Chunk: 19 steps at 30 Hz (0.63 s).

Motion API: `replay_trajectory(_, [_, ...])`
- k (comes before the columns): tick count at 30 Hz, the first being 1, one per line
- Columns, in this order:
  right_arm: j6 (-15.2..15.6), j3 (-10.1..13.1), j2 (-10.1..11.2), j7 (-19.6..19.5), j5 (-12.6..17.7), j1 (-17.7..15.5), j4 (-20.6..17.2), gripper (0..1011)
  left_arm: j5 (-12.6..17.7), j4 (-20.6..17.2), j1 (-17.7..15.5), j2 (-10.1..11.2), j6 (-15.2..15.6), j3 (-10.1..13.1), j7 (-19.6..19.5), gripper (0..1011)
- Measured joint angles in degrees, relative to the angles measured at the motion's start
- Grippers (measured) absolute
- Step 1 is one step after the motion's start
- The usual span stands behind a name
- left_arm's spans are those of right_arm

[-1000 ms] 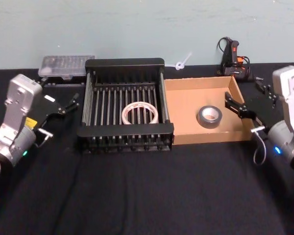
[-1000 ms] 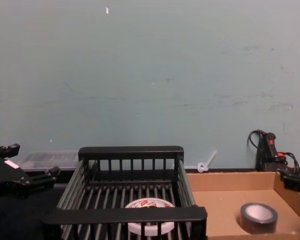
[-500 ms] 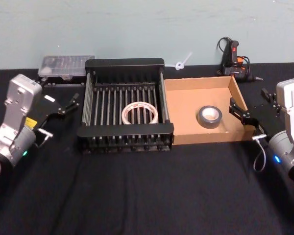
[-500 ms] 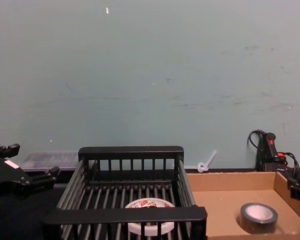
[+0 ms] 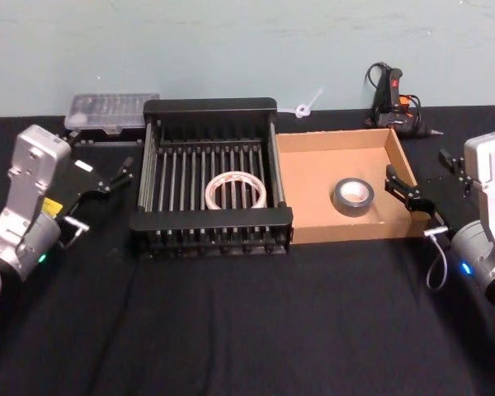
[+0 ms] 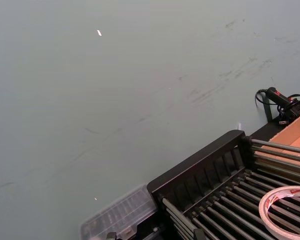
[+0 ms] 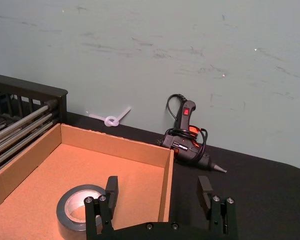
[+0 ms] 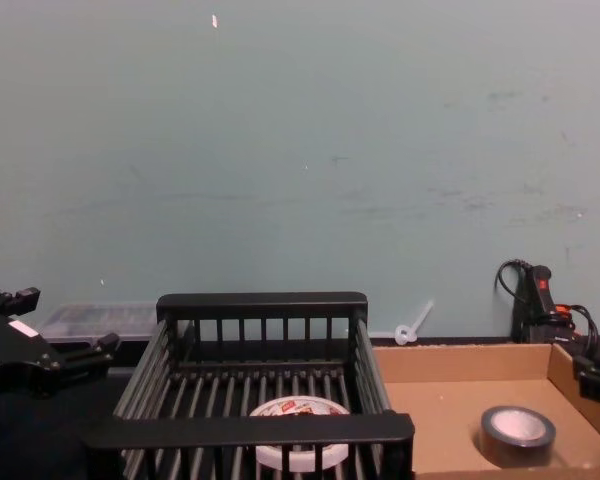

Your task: Pick up the white tape and place it into the black box , Pick up the silver tape and place it into the brown box.

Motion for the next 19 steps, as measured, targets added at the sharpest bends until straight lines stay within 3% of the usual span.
replay_trajectory(19, [0.0, -0.1, 0.1, 0.0, 0.0, 0.0, 0.0, 1002, 0.0, 0.0, 0.0, 0.0, 0.0, 0.0, 0.0, 1001])
